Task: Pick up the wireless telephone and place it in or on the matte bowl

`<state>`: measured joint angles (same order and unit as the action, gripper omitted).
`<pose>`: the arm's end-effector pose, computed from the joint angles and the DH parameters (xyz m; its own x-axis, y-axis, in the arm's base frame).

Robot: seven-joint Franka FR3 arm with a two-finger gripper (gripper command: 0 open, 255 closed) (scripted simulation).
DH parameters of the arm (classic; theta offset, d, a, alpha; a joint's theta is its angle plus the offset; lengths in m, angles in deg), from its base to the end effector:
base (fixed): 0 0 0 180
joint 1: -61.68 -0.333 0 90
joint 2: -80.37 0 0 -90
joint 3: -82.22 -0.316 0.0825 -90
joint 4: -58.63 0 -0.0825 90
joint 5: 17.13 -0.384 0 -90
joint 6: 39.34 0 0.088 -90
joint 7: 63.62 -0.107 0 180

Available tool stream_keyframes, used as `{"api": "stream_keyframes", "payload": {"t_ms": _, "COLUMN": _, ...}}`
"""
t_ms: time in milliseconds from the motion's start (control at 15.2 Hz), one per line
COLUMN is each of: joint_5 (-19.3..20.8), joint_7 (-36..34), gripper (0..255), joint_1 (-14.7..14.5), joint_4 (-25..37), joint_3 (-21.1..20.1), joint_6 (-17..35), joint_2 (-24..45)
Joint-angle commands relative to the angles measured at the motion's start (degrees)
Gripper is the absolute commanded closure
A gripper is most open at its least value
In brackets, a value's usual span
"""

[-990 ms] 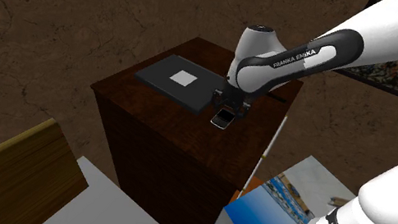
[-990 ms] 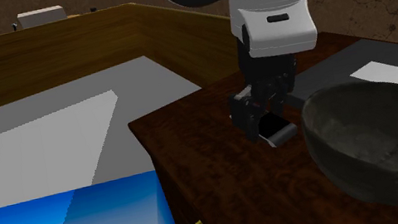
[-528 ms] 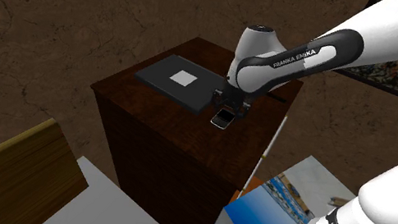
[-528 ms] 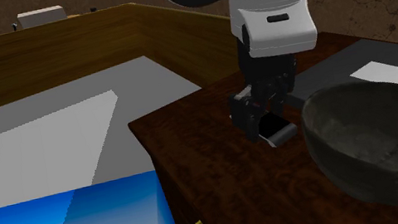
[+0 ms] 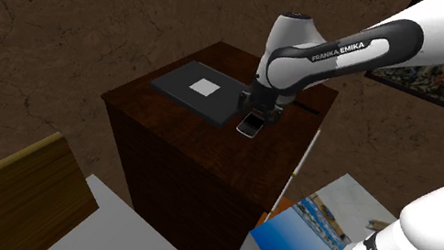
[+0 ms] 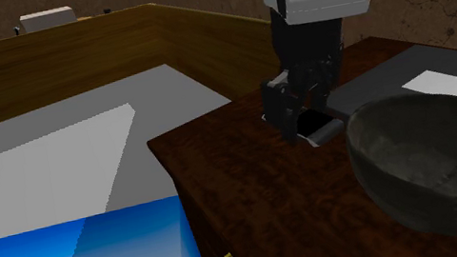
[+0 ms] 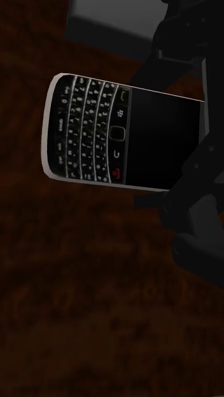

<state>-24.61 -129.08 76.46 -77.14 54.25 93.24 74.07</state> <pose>0.4768 0.1149 0.3674 0.5407 -0.8408 -0.0266 -0.8405 -0.5387 -0.0579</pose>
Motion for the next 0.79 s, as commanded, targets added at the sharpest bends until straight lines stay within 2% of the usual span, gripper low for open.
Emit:
{"api": "stream_keyframes", "payload": {"t_ms": 0, "joint_5": -0.47, "joint_7": 0.33, "gripper": 255, "joint_1": -0.03, "joint_4": 0.70, "joint_3": 0.18, "joint_6": -1.72, "joint_2": -1.07}}
{"api": "stream_keyframes", "payload": {"t_ms": 726, "joint_5": -1.85, "joint_7": 1.26, "gripper": 255, "joint_1": -0.10, "joint_4": 5.53, "joint_3": 1.23, "joint_6": -10.70, "joint_2": -5.51}}
